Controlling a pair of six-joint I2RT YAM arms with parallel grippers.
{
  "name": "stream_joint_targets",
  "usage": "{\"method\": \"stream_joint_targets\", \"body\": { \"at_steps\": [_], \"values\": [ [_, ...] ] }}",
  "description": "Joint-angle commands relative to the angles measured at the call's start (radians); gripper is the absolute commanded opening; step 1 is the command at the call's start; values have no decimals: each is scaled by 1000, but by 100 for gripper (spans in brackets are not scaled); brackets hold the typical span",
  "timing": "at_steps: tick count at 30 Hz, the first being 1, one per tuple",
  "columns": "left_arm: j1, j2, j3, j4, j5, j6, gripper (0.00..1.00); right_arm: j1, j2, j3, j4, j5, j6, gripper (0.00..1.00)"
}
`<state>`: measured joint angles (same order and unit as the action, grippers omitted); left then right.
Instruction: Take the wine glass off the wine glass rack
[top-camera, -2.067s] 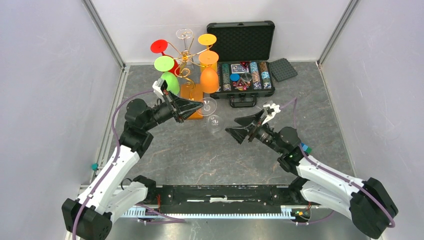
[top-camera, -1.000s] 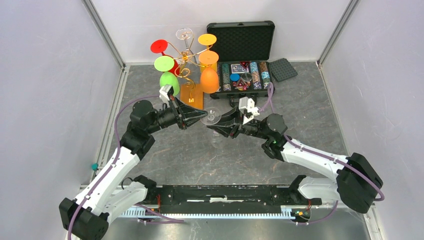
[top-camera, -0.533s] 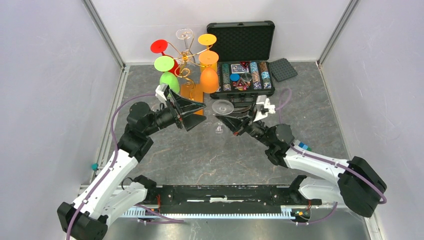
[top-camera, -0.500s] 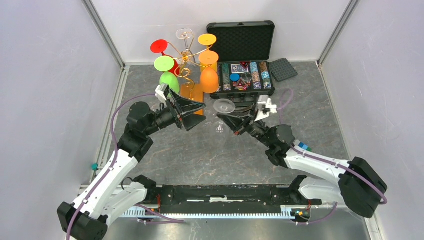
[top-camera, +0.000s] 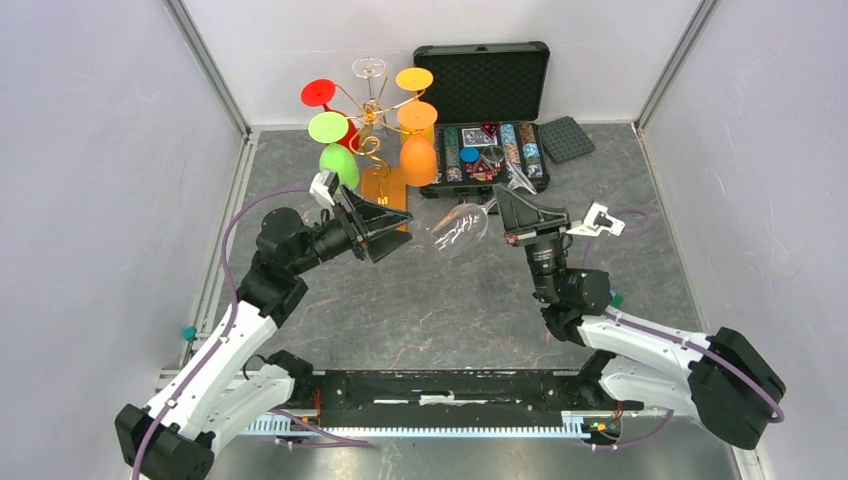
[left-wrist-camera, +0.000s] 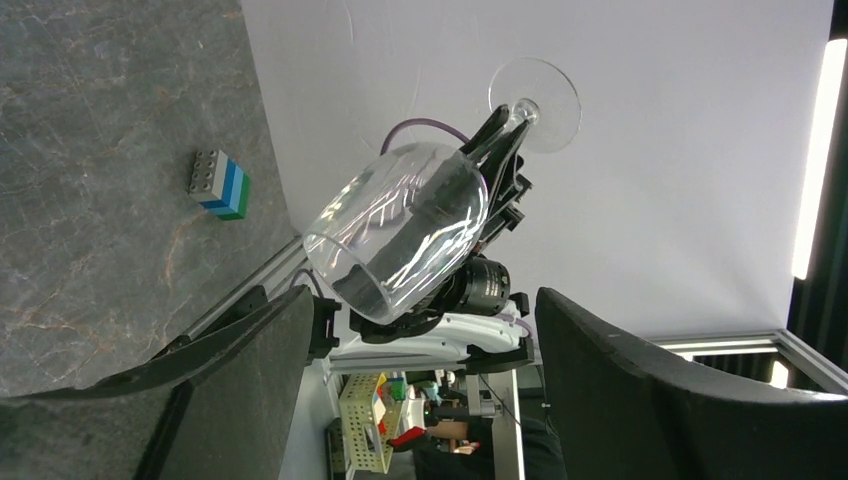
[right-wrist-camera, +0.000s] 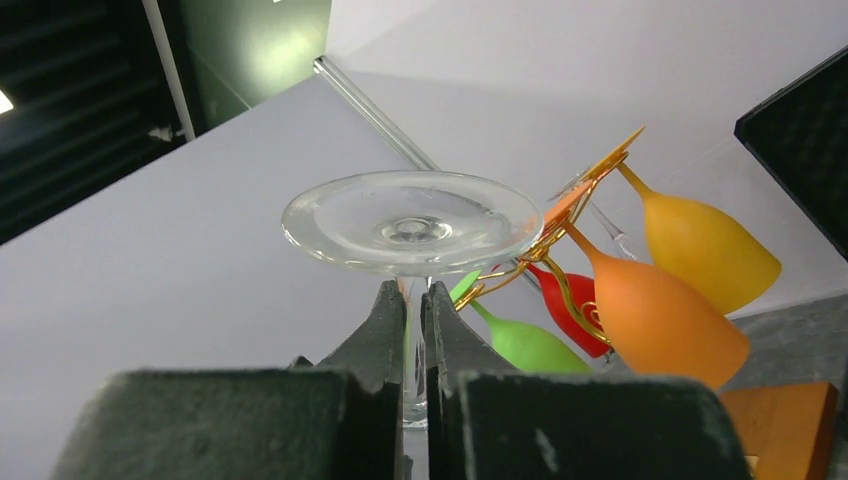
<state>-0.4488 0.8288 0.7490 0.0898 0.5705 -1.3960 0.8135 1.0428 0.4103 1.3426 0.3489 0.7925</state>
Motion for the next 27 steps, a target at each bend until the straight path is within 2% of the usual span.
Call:
{"method": "stream_joint_targets", "body": {
  "at_steps": [1, 8, 10, 18, 27],
  "values": [
    [-23, -8, -12, 83, 1, 0, 82, 1, 61, 33, 199, 77, 110, 0],
    [-70, 39, -45, 218, 17, -82, 66, 1, 179, 93, 303, 42, 184, 0],
    [-77, 41, -55, 228, 1, -101, 64, 2, 207, 99, 337, 49, 191, 0],
    [-83, 34, -65, 243, -71, -132, 67, 4, 273, 114, 438, 70, 238, 0],
    [-82, -53, -80, 118, -185, -93, 77, 6, 241, 126, 437, 108, 157, 0]
  ]
}}
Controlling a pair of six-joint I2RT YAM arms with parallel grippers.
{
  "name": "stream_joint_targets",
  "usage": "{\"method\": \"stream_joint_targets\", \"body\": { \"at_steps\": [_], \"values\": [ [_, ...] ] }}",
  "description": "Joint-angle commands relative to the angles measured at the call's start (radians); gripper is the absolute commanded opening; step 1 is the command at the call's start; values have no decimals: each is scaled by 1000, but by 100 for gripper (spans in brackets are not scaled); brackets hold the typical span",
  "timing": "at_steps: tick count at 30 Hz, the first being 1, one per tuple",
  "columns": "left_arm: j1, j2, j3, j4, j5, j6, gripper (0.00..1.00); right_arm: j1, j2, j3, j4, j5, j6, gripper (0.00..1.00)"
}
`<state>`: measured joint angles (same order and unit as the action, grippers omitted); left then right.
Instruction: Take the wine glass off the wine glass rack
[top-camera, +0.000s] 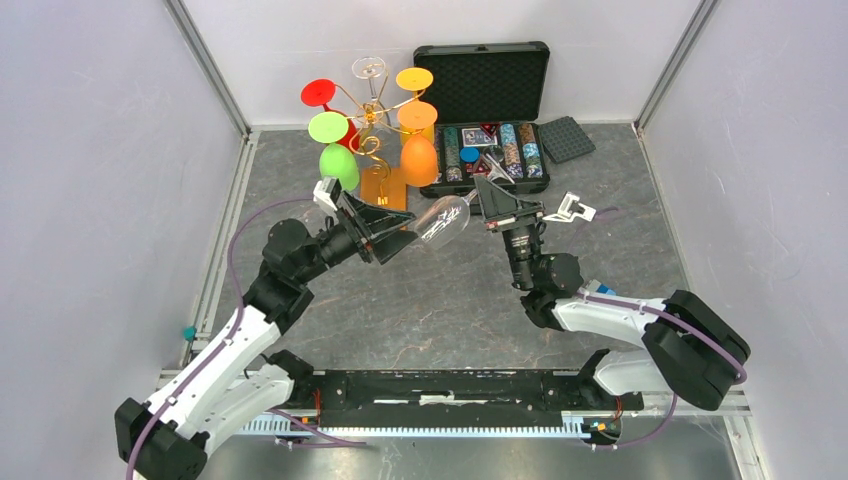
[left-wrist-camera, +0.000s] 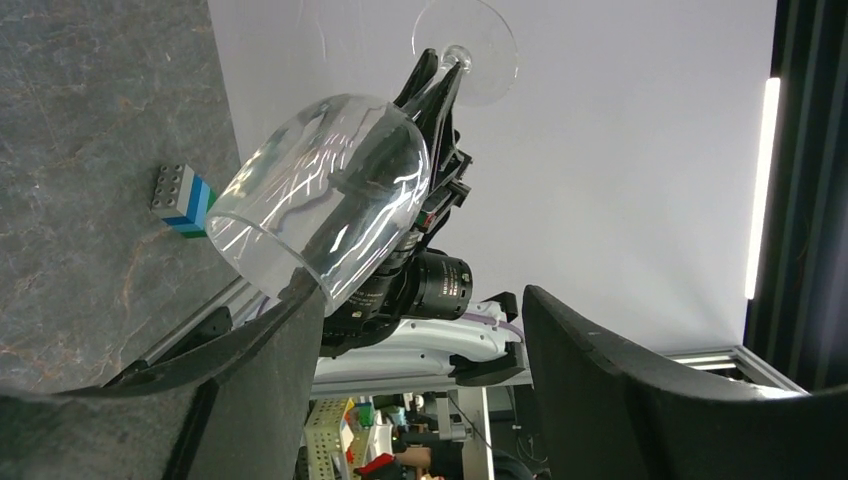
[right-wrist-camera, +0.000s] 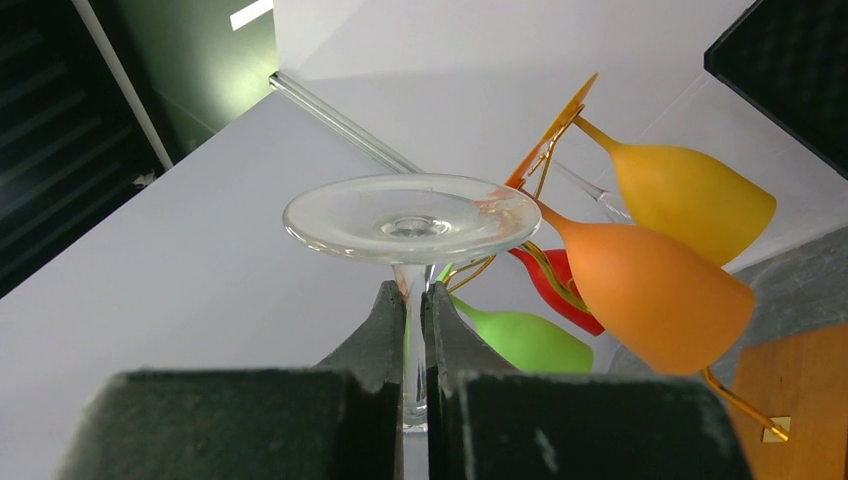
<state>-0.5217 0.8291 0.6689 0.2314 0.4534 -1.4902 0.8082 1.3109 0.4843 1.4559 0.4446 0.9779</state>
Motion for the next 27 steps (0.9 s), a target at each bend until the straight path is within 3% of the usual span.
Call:
{"method": "stream_joint_targets", "body": {
  "at_steps": [1, 13, 16, 27],
  "values": [
    [-9, -68, 2, -47, -82, 9, 77, 14, -30, 53, 321, 22, -35, 0],
    [-47, -81, -5, -86, -131, 13, 70, 62, 19, 131, 346, 98, -68, 0],
    [-51, -69, -6, -29, -139, -4, 70, 77, 31, 156, 344, 87, -76, 0],
    [-55, -39, 13, 71, -166, 0, 51, 122, 51, 147, 348, 125, -57, 0]
  ]
}}
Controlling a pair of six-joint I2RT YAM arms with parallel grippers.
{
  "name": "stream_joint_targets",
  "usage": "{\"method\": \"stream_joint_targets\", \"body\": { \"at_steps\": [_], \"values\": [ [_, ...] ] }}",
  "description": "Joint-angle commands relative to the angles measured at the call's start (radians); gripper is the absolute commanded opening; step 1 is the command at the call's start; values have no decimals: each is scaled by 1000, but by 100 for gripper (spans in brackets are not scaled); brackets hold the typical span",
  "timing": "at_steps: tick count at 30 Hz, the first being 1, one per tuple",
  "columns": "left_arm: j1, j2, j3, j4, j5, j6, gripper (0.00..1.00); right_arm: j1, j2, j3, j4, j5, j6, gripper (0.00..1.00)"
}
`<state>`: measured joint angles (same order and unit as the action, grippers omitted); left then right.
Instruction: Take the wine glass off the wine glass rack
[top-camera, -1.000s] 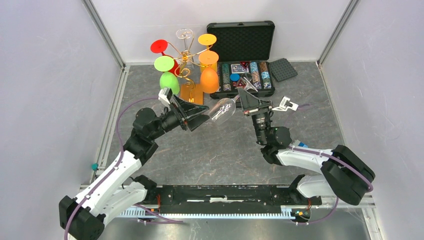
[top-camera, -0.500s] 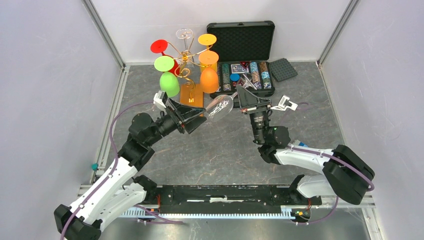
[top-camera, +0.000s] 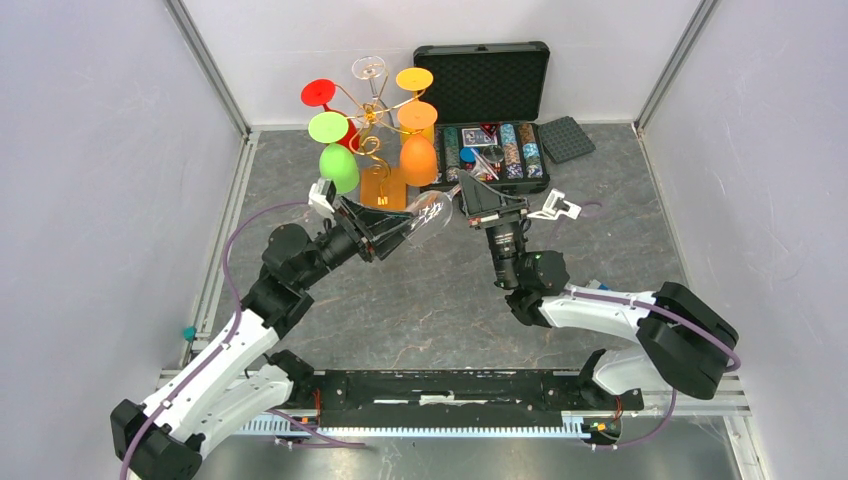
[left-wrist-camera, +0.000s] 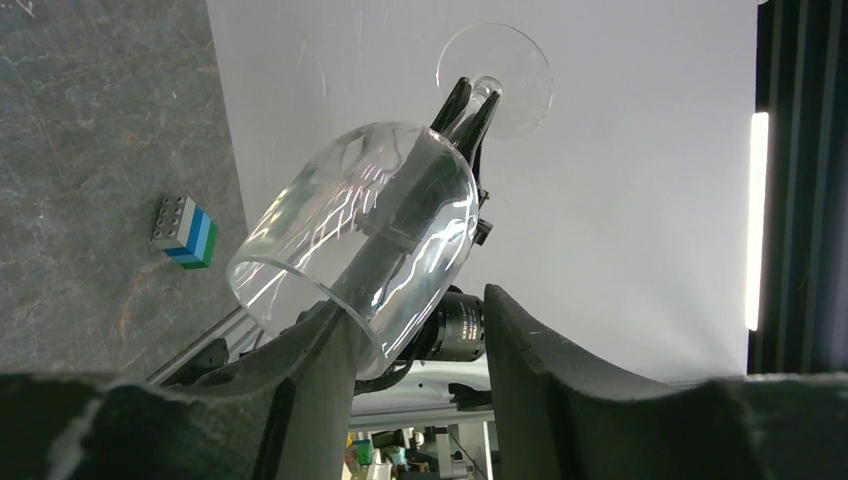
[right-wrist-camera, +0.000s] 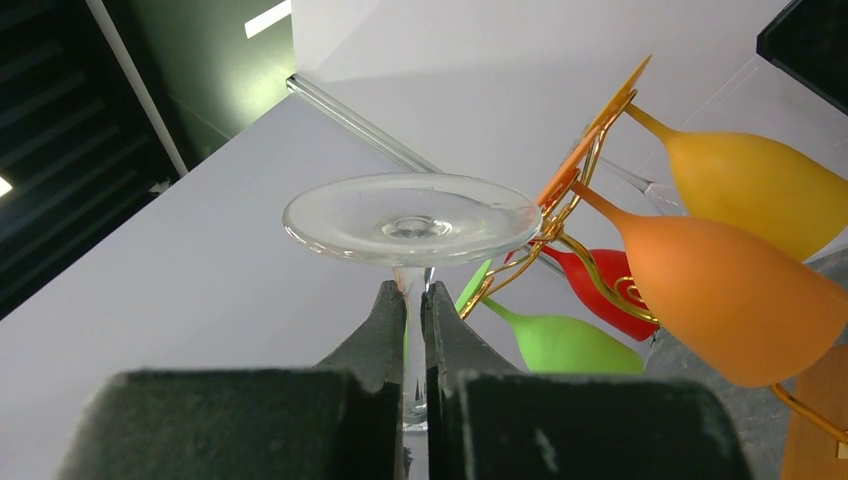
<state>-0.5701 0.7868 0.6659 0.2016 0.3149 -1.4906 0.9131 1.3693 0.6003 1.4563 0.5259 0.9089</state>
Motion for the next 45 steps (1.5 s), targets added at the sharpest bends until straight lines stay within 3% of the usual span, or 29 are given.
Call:
{"method": "stream_joint_targets", "body": {
  "at_steps": [1, 16, 24, 31, 33, 37, 45],
  "values": [
    [-7, 2, 13, 112, -31, -5, 48, 19, -6, 29, 347, 54, 15, 0],
    [-14, -62, -33, 228, -147, 4, 2, 64, -32, -21, 286, 187, 71, 1],
    [-14, -34, -23, 295, -128, 27, 2, 67, -80, -70, 209, 193, 196, 11],
    [-14, -18, -15, 295, -110, 58, 3, 68, -106, -66, 136, 204, 228, 6],
    [-14, -12, -6, 282, -95, 70, 13, 68, -105, -64, 134, 208, 231, 5],
    [-15, 9, 12, 263, -66, 88, 25, 69, -108, -57, 96, 210, 251, 3],
    [-14, 47, 33, 246, -26, 94, 27, 77, -87, -42, 56, 199, 286, 1]
  ]
}}
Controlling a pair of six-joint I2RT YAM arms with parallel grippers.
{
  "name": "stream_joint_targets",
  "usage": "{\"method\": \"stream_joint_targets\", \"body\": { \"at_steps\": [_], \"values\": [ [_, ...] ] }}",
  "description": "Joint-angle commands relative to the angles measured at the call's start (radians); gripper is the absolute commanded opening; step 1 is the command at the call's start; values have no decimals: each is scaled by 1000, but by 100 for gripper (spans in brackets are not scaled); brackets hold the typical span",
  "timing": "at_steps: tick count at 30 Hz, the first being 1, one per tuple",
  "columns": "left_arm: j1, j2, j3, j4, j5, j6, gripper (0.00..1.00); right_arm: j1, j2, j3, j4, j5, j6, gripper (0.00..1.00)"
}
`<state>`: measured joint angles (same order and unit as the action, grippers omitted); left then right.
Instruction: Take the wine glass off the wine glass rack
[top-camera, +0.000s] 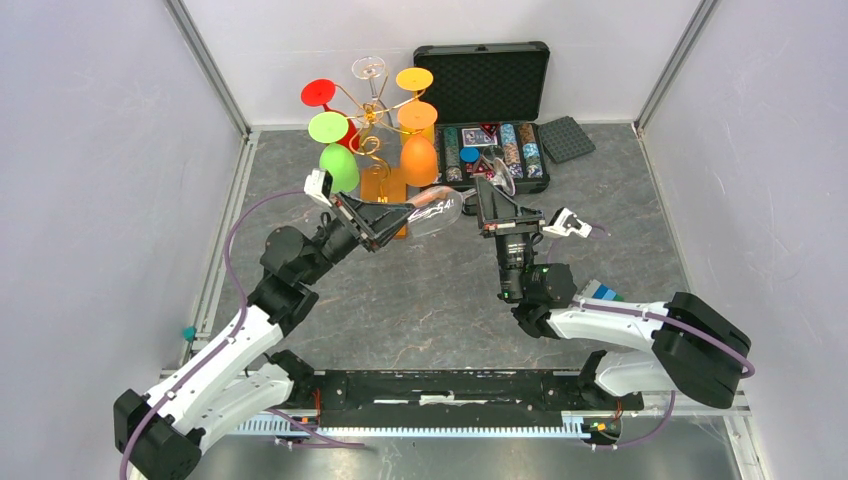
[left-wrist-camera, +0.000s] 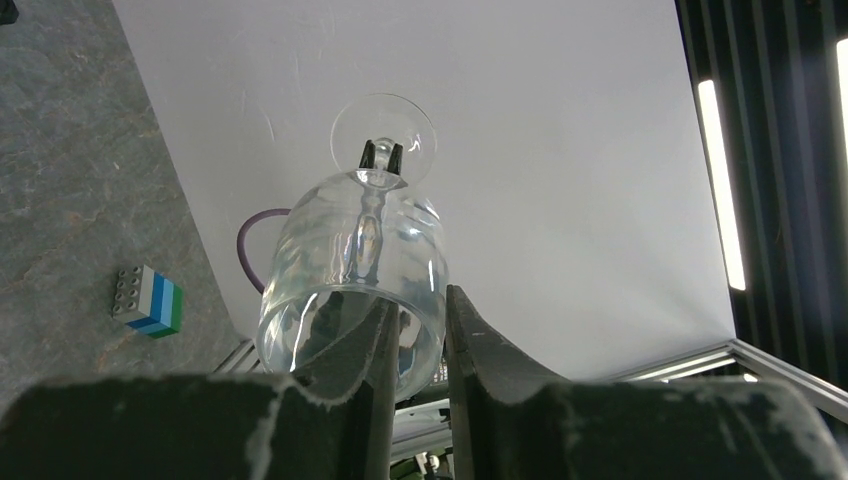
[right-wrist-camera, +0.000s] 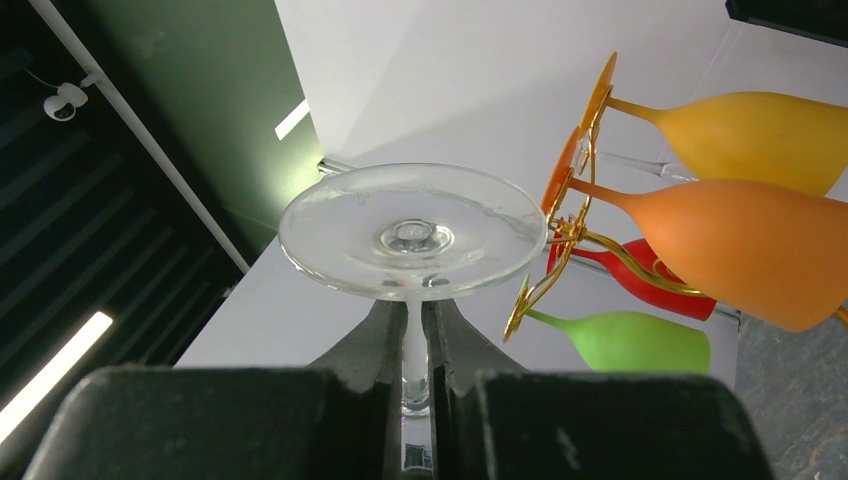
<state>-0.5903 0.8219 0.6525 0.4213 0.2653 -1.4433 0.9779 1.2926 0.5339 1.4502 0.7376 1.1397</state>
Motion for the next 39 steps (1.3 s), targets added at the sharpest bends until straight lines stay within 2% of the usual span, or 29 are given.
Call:
{"method": "stream_joint_targets", "body": {
  "at_steps": [1, 3, 6, 14, 16, 18, 20, 24, 28, 30, 34, 39],
  "values": [
    [6, 15, 49, 27, 25, 46, 27, 13, -6, 27, 63, -17, 56, 1],
    [6, 16, 56, 21, 28, 46, 26, 15, 5, 34, 69, -26, 52, 1],
    [6, 13, 59, 2, 22, 49, 19, 21, 13, 32, 87, -26, 28, 1],
    [6, 13, 54, -32, 23, 2, 2, 40, 17, 29, 188, -31, -155, 1],
    [6, 12, 49, -33, 27, -25, 3, 45, 23, 24, 231, -36, -194, 2],
    [6, 11, 44, -28, 33, -60, 16, 50, 28, 15, 273, -38, -225, 2],
    [6, 10, 41, -20, 41, -89, 24, 50, 32, 6, 304, -38, -233, 2],
    [6, 7, 33, -4, 44, -117, 24, 51, 48, -4, 347, -34, -228, 2],
    [7, 11, 29, 3, 50, -112, 5, 51, 49, -3, 326, -36, -199, 2],
    [7, 8, 28, -2, 48, -105, 2, 51, 48, -3, 314, -36, -184, 2],
    [7, 3, 25, -17, 37, -90, 2, 52, 38, -8, 304, -36, -173, 11],
    [7, 6, 40, -41, 23, -53, 2, 51, 21, -15, 295, -41, -164, 32]
  ]
}}
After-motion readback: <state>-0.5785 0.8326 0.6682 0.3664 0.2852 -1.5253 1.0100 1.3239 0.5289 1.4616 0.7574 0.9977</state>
